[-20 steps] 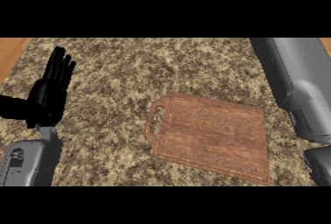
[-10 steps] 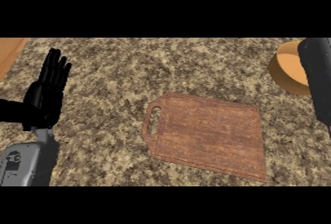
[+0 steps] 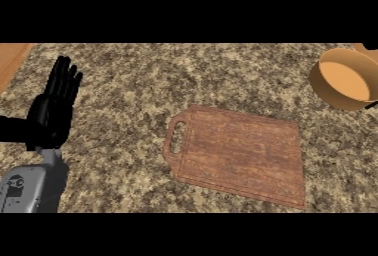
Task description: Pick the lemon from the cutting board and place it in the pot
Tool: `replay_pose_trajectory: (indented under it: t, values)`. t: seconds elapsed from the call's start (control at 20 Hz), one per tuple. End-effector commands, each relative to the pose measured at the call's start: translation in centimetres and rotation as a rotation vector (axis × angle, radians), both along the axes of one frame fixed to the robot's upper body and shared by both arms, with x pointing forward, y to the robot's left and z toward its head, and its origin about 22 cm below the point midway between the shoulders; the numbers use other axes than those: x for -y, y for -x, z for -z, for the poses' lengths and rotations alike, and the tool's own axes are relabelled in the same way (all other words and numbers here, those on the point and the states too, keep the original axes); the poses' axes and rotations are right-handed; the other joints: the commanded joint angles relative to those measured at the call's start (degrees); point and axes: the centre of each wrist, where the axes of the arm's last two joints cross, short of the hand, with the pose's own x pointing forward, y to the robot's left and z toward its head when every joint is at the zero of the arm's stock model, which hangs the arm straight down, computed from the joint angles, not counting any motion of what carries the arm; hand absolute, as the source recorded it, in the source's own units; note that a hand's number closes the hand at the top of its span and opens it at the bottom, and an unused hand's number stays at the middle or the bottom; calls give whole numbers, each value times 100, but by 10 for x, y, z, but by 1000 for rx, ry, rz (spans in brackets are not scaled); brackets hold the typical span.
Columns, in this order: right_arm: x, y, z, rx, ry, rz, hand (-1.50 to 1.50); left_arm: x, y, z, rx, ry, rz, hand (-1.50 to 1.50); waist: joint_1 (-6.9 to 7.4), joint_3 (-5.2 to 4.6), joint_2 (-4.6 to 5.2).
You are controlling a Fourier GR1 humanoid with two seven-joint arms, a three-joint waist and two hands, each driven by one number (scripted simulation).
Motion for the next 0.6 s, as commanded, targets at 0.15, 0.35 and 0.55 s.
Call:
replay_pose_trajectory:
  t: [0.15, 0.35, 0.55]
  values:
    - [47, 13, 31, -64, -61, 22, 150, 4, -6, -12, 0, -1, 8, 0, 34, 2, 17]
    - [66, 17, 31, -78, -261, -7, 150, 5, -9, -11, 18, 7, 10, 0, 43, 10, 38]
    - [59, 17, 65, -46, -396, -43, -150, 4, -3, -7, 21, -6, 21, 0, 117, 13, 57]
